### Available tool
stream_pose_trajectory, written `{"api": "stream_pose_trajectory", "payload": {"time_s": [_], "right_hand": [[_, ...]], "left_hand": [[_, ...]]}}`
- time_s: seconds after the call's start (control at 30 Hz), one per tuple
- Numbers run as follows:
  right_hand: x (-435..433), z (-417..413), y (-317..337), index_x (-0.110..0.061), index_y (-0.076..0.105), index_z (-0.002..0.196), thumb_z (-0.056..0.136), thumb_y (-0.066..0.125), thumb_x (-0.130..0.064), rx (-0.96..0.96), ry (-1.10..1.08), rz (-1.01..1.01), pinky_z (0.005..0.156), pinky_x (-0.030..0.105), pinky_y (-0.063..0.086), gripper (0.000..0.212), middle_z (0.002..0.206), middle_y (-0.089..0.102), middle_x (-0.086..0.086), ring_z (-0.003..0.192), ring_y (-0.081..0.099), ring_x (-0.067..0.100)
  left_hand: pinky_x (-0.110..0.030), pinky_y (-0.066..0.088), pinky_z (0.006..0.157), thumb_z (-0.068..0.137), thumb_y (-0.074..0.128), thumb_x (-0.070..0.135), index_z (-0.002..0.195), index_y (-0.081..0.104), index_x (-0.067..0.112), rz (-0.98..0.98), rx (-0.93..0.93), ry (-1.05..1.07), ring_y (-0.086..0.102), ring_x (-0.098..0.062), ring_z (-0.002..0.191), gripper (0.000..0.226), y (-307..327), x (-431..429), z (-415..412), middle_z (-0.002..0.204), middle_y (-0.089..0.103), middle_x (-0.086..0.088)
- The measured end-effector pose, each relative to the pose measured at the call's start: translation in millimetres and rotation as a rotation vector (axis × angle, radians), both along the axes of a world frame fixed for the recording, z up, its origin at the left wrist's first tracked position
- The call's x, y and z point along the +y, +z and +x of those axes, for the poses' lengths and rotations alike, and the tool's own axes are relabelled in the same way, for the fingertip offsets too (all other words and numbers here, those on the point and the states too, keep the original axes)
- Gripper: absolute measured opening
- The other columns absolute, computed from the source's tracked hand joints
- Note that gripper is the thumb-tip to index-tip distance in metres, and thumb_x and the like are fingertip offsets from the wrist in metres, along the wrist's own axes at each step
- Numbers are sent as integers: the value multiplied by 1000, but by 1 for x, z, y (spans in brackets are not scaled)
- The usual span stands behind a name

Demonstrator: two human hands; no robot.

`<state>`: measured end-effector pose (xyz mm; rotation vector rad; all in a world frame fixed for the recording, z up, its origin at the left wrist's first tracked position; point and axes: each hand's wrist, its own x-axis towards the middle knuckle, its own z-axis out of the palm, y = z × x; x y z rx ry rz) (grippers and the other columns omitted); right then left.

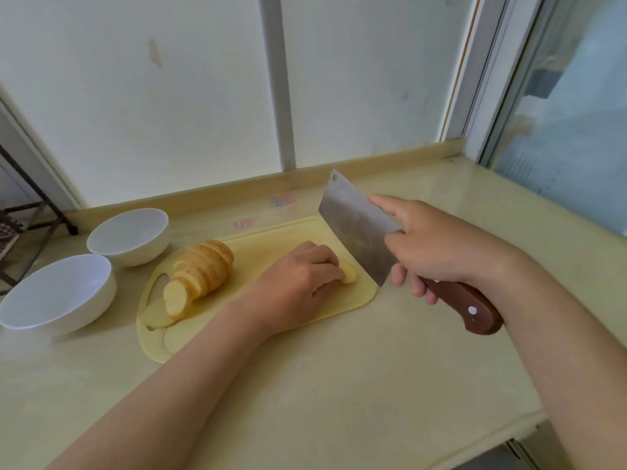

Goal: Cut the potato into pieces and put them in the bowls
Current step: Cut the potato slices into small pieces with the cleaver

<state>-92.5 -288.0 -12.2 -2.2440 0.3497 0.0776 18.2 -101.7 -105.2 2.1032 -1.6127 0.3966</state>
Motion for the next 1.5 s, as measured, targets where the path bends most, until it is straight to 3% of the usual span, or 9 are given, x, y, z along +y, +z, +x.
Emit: {"api": "stream_pose_trajectory", "payload": {"time_s": [0.43, 0.77, 1.03, 1.1, 1.27, 1.5], "right_hand": [[22, -21, 5, -58, 19, 158, 96, 33, -7, 79, -1, -103, 47, 30, 53, 82, 81, 70, 20, 44, 59, 19], [30, -31, 12, -55, 18, 160, 95, 33, -6, 118, -1, -135, 46, 30, 52, 83, 80, 69, 20, 45, 60, 19], [38, -43, 15, -55, 25, 155, 95, 31, -7, 164, 0, -153, 48, 31, 54, 77, 83, 68, 23, 45, 59, 20], [40, -46, 15, -55, 22, 155, 96, 31, -7, 175, 8, -170, 49, 32, 56, 77, 84, 69, 22, 47, 61, 21], [46, -49, 19, -53, 9, 159, 101, 31, -9, 233, 35, -238, 50, 35, 59, 76, 87, 70, 22, 52, 66, 24], [50, -47, 13, -52, 3, 160, 102, 30, -9, 263, 25, -240, 51, 38, 60, 77, 85, 71, 23, 53, 67, 28]], "left_hand": [[-29, 44, 74, 86, 58, 7, 92, 74, 9, 3, -1, -23, 60, -27, 81, 17, 5, -1, -2, 94, 67, -5], [-32, 51, 69, 81, 62, -2, 92, 75, 9, 4, -7, -53, 62, -29, 79, 21, 5, 1, -2, 93, 69, -6], [-37, 55, 65, 85, 44, 11, 91, 75, 8, 37, -37, -52, 63, -31, 77, 32, 3, 0, -1, 93, 70, -6], [-38, 56, 65, 84, 39, 16, 90, 76, 8, 36, -39, -58, 64, -31, 77, 38, 4, 1, -1, 94, 70, -6], [-37, 56, 65, 79, 55, 3, 90, 76, 8, 30, -44, -44, 65, -31, 77, 24, 7, 2, -3, 93, 71, -6], [-37, 57, 65, 76, 54, 1, 90, 77, 9, 32, -36, -41, 65, -31, 75, 28, 5, 1, -3, 96, 72, -6]]}}
